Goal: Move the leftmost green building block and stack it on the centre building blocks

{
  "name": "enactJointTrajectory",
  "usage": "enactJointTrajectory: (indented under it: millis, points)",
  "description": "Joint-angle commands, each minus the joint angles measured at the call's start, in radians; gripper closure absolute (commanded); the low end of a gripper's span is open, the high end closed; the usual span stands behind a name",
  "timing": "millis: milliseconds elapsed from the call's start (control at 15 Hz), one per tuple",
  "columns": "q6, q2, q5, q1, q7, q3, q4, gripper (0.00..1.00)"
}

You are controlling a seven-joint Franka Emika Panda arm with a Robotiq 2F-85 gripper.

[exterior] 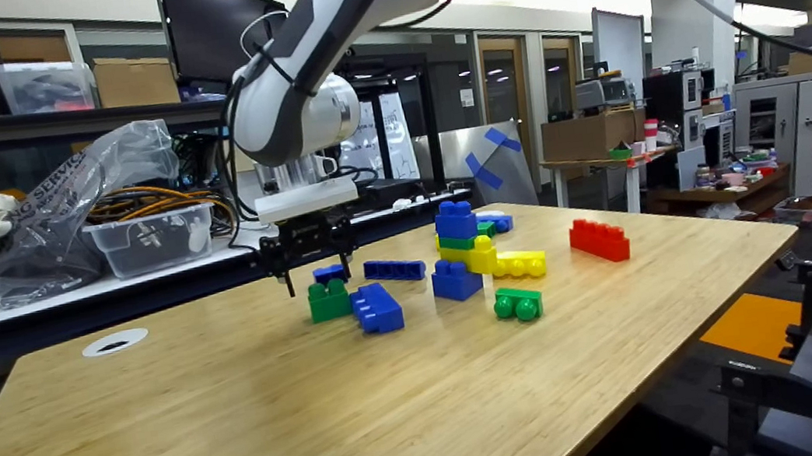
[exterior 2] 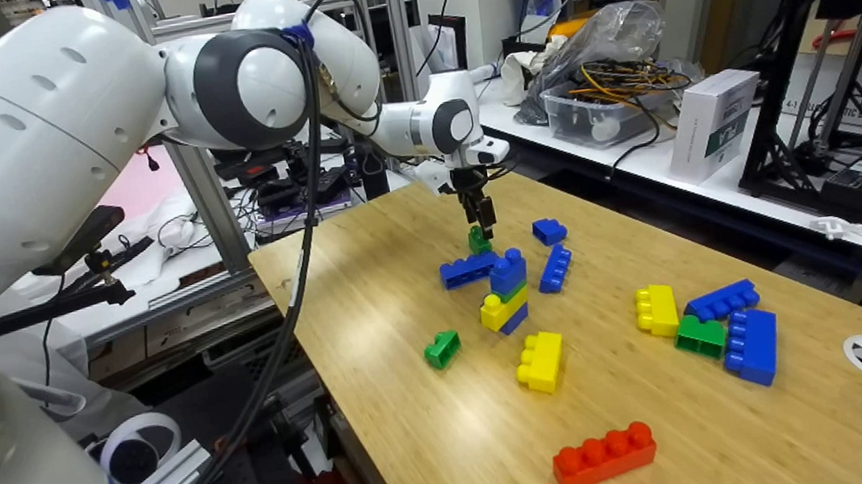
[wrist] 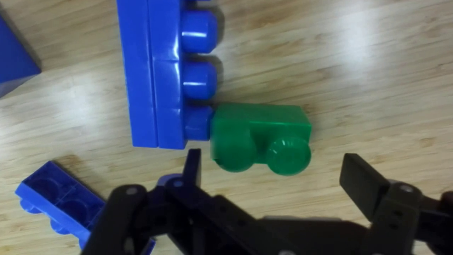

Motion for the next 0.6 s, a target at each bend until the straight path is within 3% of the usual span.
enactJointTrajectory:
  millis: [0,533]
  points:
    - [0.074,-0.035,0.002,0.0,0.003,0.003,-0.083,0.0]
    - [0.156,-0.051,-0.002,0.013,0.003,0.002,-0.166,0.0]
